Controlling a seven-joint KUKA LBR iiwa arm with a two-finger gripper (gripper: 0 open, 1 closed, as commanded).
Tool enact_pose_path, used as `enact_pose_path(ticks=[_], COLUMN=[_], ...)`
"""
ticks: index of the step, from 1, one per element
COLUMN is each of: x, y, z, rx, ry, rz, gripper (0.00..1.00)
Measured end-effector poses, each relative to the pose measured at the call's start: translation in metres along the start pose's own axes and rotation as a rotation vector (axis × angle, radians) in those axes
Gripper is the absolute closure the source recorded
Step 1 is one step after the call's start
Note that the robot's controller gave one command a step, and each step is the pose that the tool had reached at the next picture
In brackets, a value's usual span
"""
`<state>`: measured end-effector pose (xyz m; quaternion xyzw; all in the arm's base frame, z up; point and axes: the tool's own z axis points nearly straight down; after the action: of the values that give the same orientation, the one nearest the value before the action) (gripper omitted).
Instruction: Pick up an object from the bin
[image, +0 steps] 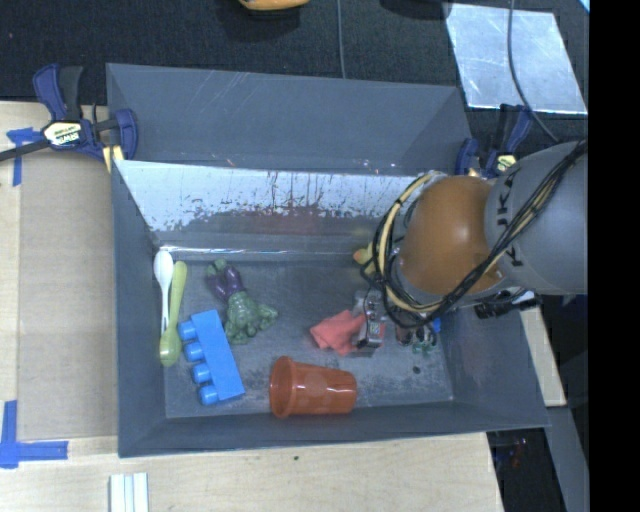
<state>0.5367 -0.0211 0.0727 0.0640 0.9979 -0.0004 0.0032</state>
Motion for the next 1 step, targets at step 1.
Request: enact_pose_path(ticks=[1], x=[0.0000], y=[0.0000], z=[-0.0003], rx=[0.000], ry=[0.000], rz=[0.000], gripper=[1.00])
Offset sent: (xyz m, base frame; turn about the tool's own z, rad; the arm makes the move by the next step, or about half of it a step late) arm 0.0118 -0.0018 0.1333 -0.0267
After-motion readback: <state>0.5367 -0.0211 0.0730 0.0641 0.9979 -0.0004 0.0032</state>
